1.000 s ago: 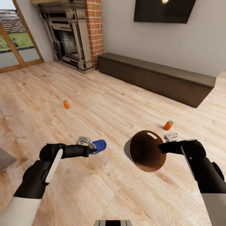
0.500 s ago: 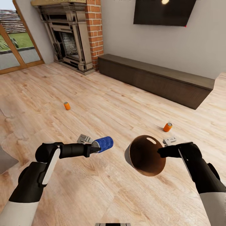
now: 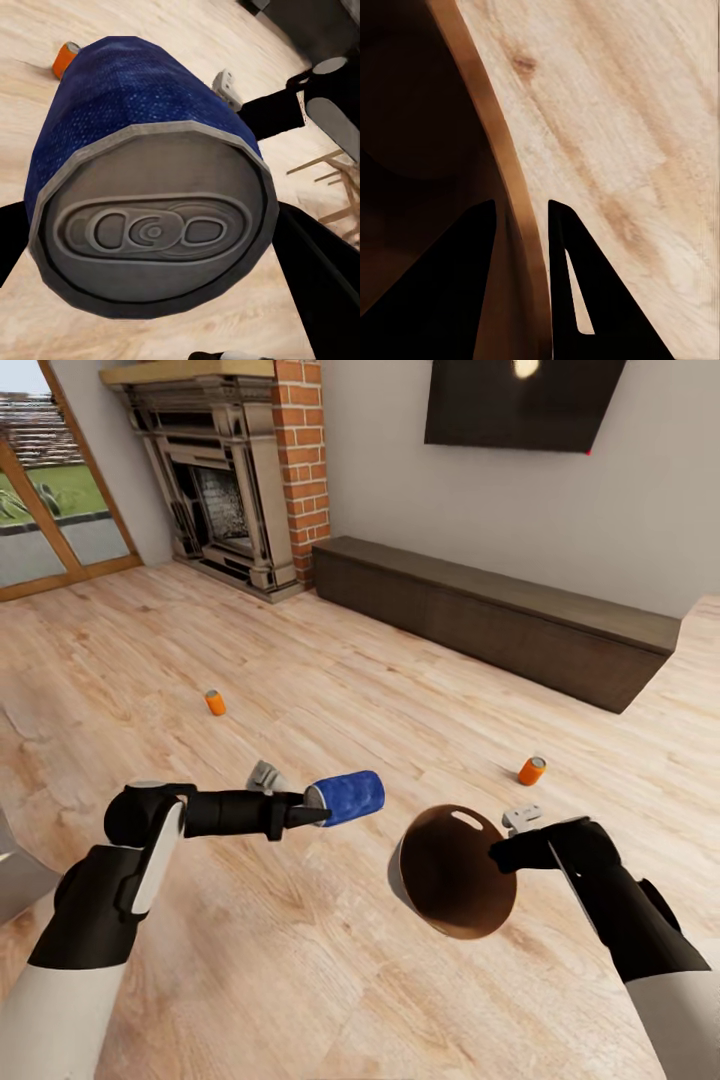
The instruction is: Put the three can of soda from the living room inside the tash can in the kitchen.
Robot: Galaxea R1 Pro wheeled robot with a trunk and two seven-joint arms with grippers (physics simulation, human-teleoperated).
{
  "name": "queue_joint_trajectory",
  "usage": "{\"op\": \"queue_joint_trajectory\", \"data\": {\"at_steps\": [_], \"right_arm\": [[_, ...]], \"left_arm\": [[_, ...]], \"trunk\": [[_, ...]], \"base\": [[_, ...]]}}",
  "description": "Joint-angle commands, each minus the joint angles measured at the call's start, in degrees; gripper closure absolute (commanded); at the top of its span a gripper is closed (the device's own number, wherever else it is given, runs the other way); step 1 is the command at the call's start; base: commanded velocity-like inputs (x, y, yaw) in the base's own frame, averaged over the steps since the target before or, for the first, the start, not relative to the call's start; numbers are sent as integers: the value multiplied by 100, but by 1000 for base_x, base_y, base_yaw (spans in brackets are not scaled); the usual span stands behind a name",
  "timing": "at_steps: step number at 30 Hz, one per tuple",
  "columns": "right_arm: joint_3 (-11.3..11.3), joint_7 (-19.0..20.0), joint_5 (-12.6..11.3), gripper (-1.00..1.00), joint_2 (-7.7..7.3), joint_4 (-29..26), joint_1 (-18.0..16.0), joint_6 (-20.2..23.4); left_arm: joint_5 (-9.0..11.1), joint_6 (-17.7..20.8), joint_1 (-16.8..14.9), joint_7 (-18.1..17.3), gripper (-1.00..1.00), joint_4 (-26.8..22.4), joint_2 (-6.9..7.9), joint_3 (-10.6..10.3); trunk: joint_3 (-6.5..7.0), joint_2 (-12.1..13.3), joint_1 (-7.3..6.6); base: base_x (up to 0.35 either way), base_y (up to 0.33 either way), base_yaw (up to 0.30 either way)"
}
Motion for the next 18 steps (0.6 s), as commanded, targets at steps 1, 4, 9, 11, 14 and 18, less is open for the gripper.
{"op": "queue_joint_trajectory", "data": {"at_steps": [1,4,9,11,14,18], "right_arm": [[25,39,-130,100,1,20,-1,31],[115,39,-132,100,1,49,-1,31],[206,39,-134,100,6,66,-6,31],[217,39,-131,100,70,68,-8,31],[226,39,-63,100,204,64,-9,31],[225,39,284,100,428,62,-10,31]], "left_arm": [[-19,0,-45,-166,100,0,-11,2],[-19,0,-127,-452,100,1,-22,6],[51,0,-191,-704,100,10,-30,-24],[122,0,-196,-724,100,20,-30,-45],[175,0,-199,-732,100,35,-37,-70],[175,0,-201,-699,100,95,-57,-77]], "trunk": [[19,42,-23],[73,162,-89],[162,362,-198],[198,443,-242],[252,563,-308],[324,723,-396]], "base": [[0,0,0],[0,0,0],[0,0,0],[0,0,0],[0,0,0],[0,0,0]]}}
